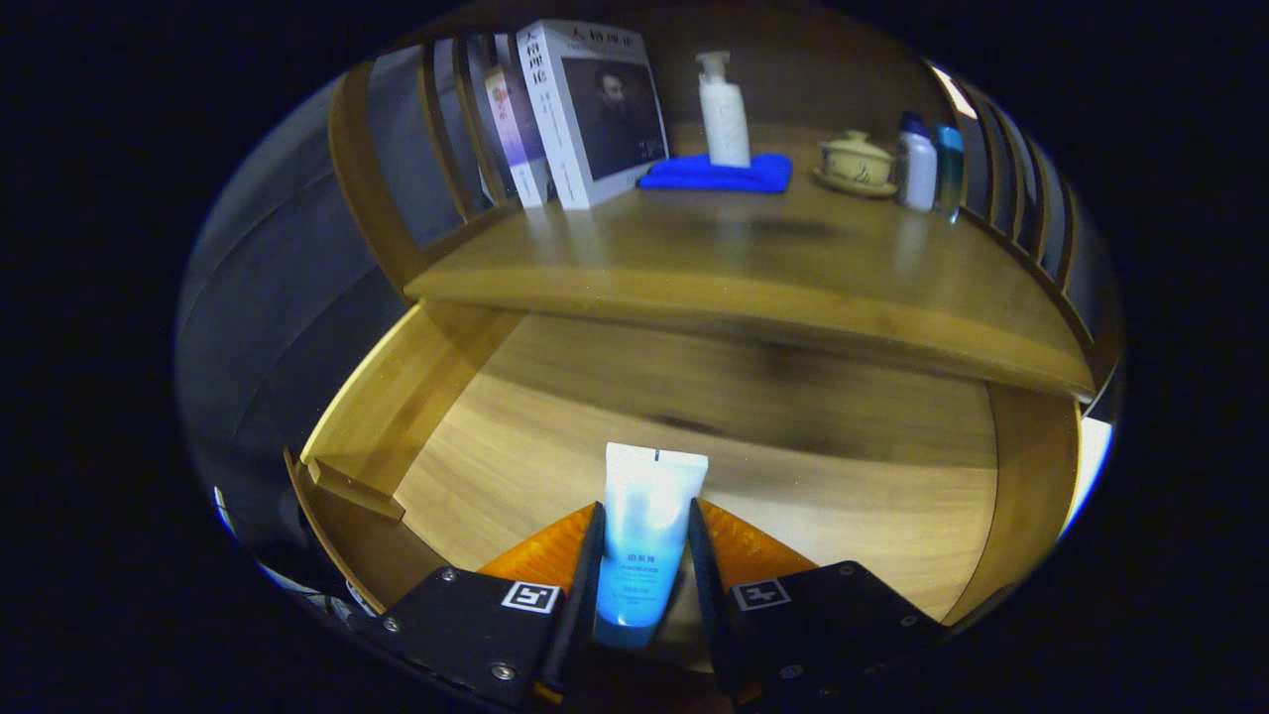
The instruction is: Pull open the drawer, take out the items inside it, and place them on the countertop above the cabinet.
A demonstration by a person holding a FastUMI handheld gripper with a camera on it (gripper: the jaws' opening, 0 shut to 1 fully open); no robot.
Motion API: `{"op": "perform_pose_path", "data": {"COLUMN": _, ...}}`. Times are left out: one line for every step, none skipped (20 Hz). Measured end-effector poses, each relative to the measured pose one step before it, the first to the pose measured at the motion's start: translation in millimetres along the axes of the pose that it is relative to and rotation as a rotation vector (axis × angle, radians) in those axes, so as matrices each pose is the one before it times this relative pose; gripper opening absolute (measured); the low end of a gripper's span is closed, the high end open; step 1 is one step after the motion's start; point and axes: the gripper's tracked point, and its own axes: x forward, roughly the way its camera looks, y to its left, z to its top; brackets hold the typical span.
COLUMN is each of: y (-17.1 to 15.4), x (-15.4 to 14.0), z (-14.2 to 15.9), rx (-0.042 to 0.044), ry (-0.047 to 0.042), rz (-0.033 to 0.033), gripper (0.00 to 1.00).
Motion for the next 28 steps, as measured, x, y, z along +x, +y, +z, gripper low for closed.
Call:
{"op": "perform_pose_path", "data": {"y": -0.94, "x": -4.23, "z": 4.29, "rx": -0.00402, "ry": -0.03016, "rz": -0.00757, "gripper": 0.49}}
{"op": "perform_pose_path", "data": {"y": -0.05, "x": -3.61, "z": 4.94, "rx": 0.00101, "ry": -0.02502, "rz": -0.00126, "gripper": 0.49}}
{"op": "perform_pose_path", "data": {"y": 0.79, "x": -4.45, "z": 4.75, "rx": 0.00604, "ry": -0.02494, "rz": 0.00102, "gripper": 0.49}}
{"op": "perform_pose_path", "data": {"y": 1.03, "x": -3.09, "z": 4.67, "rx": 0.00037, "ry": -0.02038, "rz": 0.00201, "gripper": 0.49}}
{"op": "perform_pose_path", "data": {"y": 0.31, "x": -6.07, "z": 7.77, "rx": -0.00567, "ry": -0.03035, "rz": -0.00164, "gripper": 0.49}}
{"op": "perform_pose_path", "data": {"y": 0.59, "x": -5.33, "z": 8.69, "rx": -0.01232, "ry": -0.0308, "rz": 0.00129, "gripper": 0.49}}
{"op": "perform_pose_path", "data": {"y": 1.36, "x": -5.21, "z": 9.97, "rx": -0.01411, "ry": -0.02863, "rz": 0.00408, "gripper": 0.49}}
{"op": "perform_pose_path", "data": {"y": 1.08, "x": -6.32, "z": 9.81, "rx": -0.00923, "ry": -0.02877, "rz": 0.00353, "gripper": 0.49}}
{"op": "perform_pose_path", "data": {"y": 1.54, "x": -5.37, "z": 10.22, "rx": -0.00529, "ry": -0.02256, "rz": 0.00336, "gripper": 0.49}}
{"op": "perform_pose_path", "data": {"y": 1.98, "x": -3.66, "z": 10.24, "rx": 0.00106, "ry": -0.02166, "rz": 0.00265, "gripper": 0.49}}
{"op": "perform_pose_path", "data": {"y": 1.87, "x": -6.14, "z": 10.75, "rx": 0.0017, "ry": -0.02252, "rz": 0.00247, "gripper": 0.49}}
{"op": "perform_pose_path", "data": {"y": 0.96, "x": -3.31, "z": 10.22, "rx": 0.00032, "ry": -0.02105, "rz": 0.00218, "gripper": 0.49}}
{"op": "perform_pose_path", "data": {"y": 0.52, "x": -4.61, "z": 11.53, "rx": -0.00091, "ry": -0.02534, "rz": 0.00003, "gripper": 0.49}}
{"op": "perform_pose_path", "data": {"y": -0.17, "x": -1.4, "z": 10.2, "rx": -0.00297, "ry": -0.02043, "rz": -0.00429, "gripper": 0.49}}
{"op": "perform_pose_path", "data": {"y": -1.7, "x": -0.86, "z": 9.54, "rx": -0.0017, "ry": -0.01523, "rz": -0.00507, "gripper": 0.49}}
{"op": "perform_pose_path", "data": {"y": -1.64, "x": -1.49, "z": 8.82, "rx": 0.00157, "ry": -0.0123, "rz": -0.0049, "gripper": 0.49}}
{"op": "perform_pose_path", "data": {"y": -2.55, "x": 0.78, "z": 8.0, "rx": 0.00299, "ry": -0.00696, "rz": -0.00594, "gripper": 0.49}}
{"op": "perform_pose_path", "data": {"y": -3.95, "x": 1.08, "z": 7.47, "rx": 0.00419, "ry": -0.00974, "rz": -0.01142, "gripper": 0.49}}
{"op": "perform_pose_path", "data": {"y": -4.39, "x": 4.14, "z": 6.73, "rx": 0.00363, "ry": -0.00521, "rz": -0.01172, "gripper": 0.49}}
{"op": "perform_pose_path", "data": {"y": -4.99, "x": 4.94, "z": 6.72, "rx": 0.00505, "ry": -0.00684, "rz": -0.01223, "gripper": 0.48}}
{"op": "perform_pose_path", "data": {"y": -5.58, "x": 4.81, "z": 5.04, "rx": 0.00883, "ry": -0.00133, "rz": -0.01539, "gripper": 0.49}}
{"op": "perform_pose_path", "data": {"y": -5.96, "x": 5.15, "z": 4.18, "rx": 0.01891, "ry": -0.00194, "rz": -0.0166, "gripper": 0.48}}
{"op": "perform_pose_path", "data": {"y": -5.07, "x": 6.66, "z": 3.64, "rx": 0.02134, "ry": -0.00105, "rz": -0.01349, "gripper": 0.49}}
{"op": "perform_pose_path", "data": {"y": -6.62, "x": 6.23, "z": 5.35, "rx": 0.02459, "ry": -0.00273, "rz": -0.01631, "gripper": 0.49}}
{"op": "perform_pose_path", "data": {"y": -6.81, "x": 5.87, "z": 5.16, "rx": 0.02776, "ry": -0.00609, "rz": -0.01726, "gripper": 0.48}}
{"op": "perform_pose_path", "data": {"y": -4.42, "x": 8.46, "z": 2.91, "rx": 0.02444, "ry": -0.00341, "rz": -0.01087, "gripper": 0.48}}
{"op": "perform_pose_path", "data": {"y": -5.86, "x": 6.38, "z": 1.7, "rx": 0.02049, "ry": -0.00477, "rz": -0.01679, "gripper": 0.48}}
{"op": "perform_pose_path", "data": {"y": -6.76, "x": 9.63, "z": -0.29, "rx": 0.01152, "ry": 0.00397, "rz": -0.01988, "gripper": 0.48}}
